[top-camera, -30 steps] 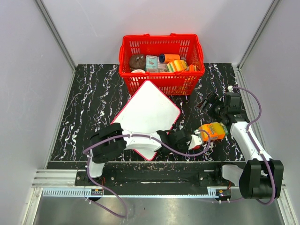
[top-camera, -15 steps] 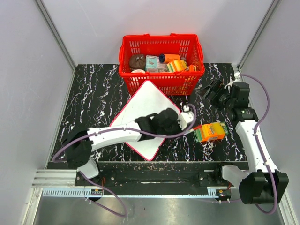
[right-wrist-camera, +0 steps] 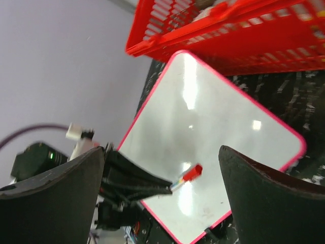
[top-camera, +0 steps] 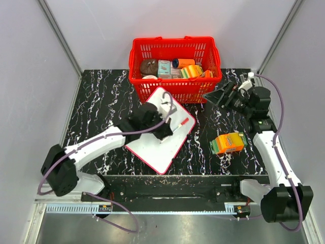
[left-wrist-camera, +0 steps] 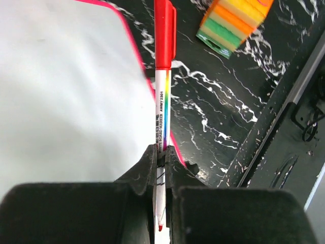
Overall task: Write a sentence on the whiteboard
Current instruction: Pick up the whiteboard marker at the center of the board.
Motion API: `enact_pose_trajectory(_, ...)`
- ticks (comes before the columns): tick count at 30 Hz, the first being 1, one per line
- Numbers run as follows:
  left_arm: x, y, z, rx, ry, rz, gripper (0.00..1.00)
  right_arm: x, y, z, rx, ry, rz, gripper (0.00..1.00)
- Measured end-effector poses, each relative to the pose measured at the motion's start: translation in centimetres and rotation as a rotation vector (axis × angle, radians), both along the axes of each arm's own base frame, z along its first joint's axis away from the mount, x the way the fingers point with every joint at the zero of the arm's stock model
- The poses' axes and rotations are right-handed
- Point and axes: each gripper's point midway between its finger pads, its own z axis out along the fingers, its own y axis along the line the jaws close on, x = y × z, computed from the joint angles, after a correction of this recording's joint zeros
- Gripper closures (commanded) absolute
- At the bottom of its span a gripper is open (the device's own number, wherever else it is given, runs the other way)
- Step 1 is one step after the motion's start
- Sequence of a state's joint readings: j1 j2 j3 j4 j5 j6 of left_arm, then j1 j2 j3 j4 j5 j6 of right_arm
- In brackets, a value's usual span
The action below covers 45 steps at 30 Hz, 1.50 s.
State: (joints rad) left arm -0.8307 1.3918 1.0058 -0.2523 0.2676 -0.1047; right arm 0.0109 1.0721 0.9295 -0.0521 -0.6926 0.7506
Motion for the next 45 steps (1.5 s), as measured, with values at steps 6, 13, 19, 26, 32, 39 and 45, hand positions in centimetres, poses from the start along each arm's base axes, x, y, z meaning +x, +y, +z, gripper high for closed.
enact_pose_trajectory(6, 2.0, 4.2, 4.1, -0.105, -0.039, 0.118, 1.00, -3.3, 6.6, 1.4, 0.008, -0.095, 0.241, 0.06)
enact_pose_trajectory(13, 0.8, 6.2, 7.5, -0.137, -0.071, 0.133, 1.00, -5.1, 10.9, 0.2, 0.022, -0.085, 0.429, 0.10)
enact_pose_trajectory(19, -0.4, 6.8, 10.1, -0.131, -0.095, 0.090, 1.00, -6.5, 13.0, -0.5, 0.033, -0.073, 0.540, 0.09)
enact_pose_trajectory(26, -1.9, 7.6, 10.6, -0.082, -0.094, 0.018, 1.00, -8.0, 14.1, -0.2, 0.069, -0.092, 0.663, 0.08)
enact_pose_trajectory(32, -2.9, 7.8, 10.0, -0.057, -0.071, -0.026, 1.00, -9.0, 15.4, -0.3, 0.069, -0.086, 0.749, 0.06)
enact_pose_trajectory(39, -3.2, 7.2, 10.5, -0.077, -0.062, -0.067, 1.00, -9.8, 16.2, -1.1, 0.066, -0.073, 0.800, 0.08)
enact_pose_trajectory(45, -3.4, 6.7, 10.1, -0.075, -0.039, -0.093, 1.00, -9.8, 16.8, -2.1, 0.064, -0.040, 0.820, 0.15)
